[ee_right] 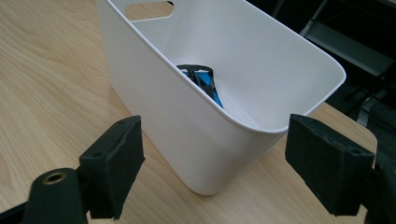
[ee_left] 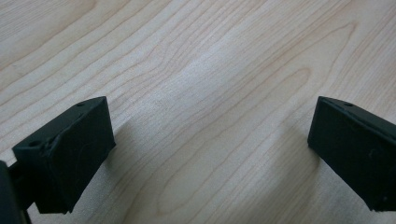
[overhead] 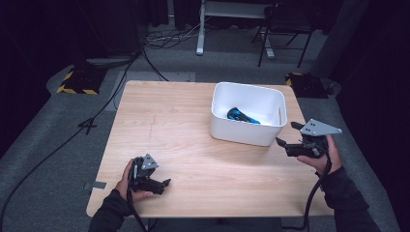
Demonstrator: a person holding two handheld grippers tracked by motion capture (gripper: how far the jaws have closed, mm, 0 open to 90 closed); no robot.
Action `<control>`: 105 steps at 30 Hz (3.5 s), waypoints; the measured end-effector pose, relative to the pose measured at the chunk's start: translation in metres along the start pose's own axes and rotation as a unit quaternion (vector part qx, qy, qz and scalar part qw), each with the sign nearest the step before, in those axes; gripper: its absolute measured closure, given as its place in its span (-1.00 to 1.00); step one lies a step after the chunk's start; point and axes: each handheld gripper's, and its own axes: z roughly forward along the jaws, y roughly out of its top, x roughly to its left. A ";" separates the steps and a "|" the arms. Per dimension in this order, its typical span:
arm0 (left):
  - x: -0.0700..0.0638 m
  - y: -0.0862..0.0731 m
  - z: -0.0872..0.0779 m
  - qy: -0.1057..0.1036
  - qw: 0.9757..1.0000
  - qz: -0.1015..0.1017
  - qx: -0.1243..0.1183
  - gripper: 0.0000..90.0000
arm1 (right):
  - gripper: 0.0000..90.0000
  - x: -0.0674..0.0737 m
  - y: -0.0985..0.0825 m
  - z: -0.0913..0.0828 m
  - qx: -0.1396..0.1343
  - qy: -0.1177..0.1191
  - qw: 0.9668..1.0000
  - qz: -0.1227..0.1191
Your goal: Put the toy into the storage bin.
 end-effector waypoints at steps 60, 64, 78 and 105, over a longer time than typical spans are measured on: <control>0.000 0.000 0.000 0.000 1.000 -0.002 0.000 -0.99 | -0.55 0.011 -0.110 -0.001 0.088 0.025 0.995 0.024; 0.000 0.000 0.000 0.000 1.000 -0.001 -0.001 -0.99 | -0.55 0.011 -0.119 -0.002 0.095 0.028 0.995 0.030; 0.000 0.000 0.000 0.000 1.000 -0.001 -0.001 -0.99 | -0.55 0.010 -0.147 -0.011 0.103 0.029 0.992 0.066; 0.001 0.000 0.000 0.002 1.000 0.003 -0.003 -0.99 | -0.63 0.006 -0.170 -0.029 0.106 0.028 0.985 0.131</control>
